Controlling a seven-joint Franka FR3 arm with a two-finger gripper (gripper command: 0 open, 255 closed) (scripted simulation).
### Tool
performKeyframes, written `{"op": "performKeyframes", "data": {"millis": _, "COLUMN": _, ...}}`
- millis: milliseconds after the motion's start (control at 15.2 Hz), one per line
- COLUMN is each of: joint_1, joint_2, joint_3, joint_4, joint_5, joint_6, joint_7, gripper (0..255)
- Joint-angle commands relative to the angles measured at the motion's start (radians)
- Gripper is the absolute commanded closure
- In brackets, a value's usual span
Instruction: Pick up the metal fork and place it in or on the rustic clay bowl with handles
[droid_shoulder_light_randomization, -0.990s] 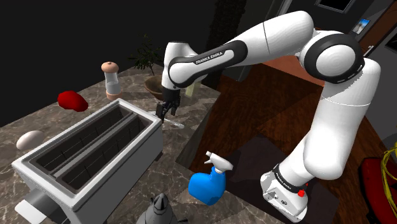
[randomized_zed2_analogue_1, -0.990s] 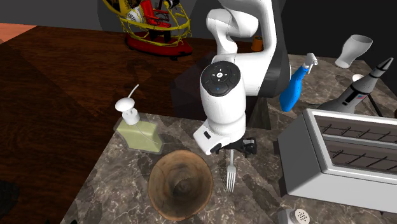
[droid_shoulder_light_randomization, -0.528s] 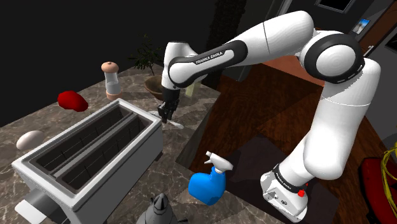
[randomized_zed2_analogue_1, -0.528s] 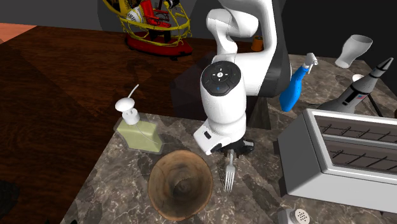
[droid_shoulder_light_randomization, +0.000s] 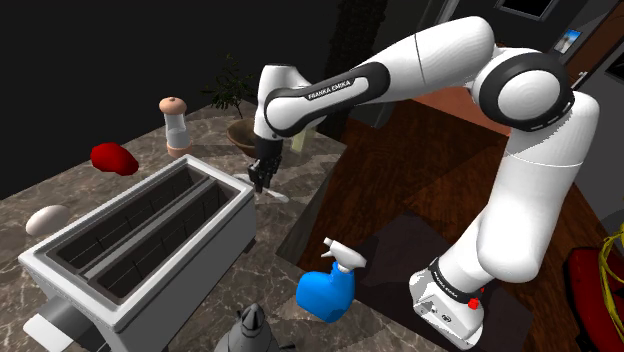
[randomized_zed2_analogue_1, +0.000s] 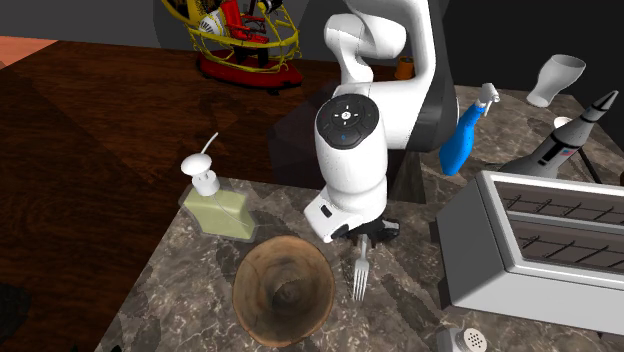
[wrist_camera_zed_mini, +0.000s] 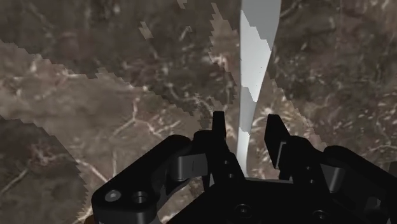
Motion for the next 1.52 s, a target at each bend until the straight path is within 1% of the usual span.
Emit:
{"op": "performKeyframes", "data": {"millis": 0, "joint_1": -0.001, "joint_2": -0.010, "joint_3": 0.001, "joint_4": 0.005, "joint_5": 0.001, "joint_6": -0.017, "joint_7": 0.002, "gripper": 255}}
{"op": "performKeyframes", "data": {"millis": 726, "joint_1": -0.008, "joint_2": -0.082, "joint_3": 0.005, "joint_4": 0.061, "joint_5": 0.010, "joint_6": -0.142, "joint_7": 0.015, "gripper": 255}}
{"op": "performKeyframes", "data": {"millis": 1452, "joint_1": -0.013, "joint_2": -0.131, "joint_3": 0.007, "joint_4": 0.145, "joint_5": 0.014, "joint_6": -0.274, "joint_7": 0.032, "gripper": 255}}
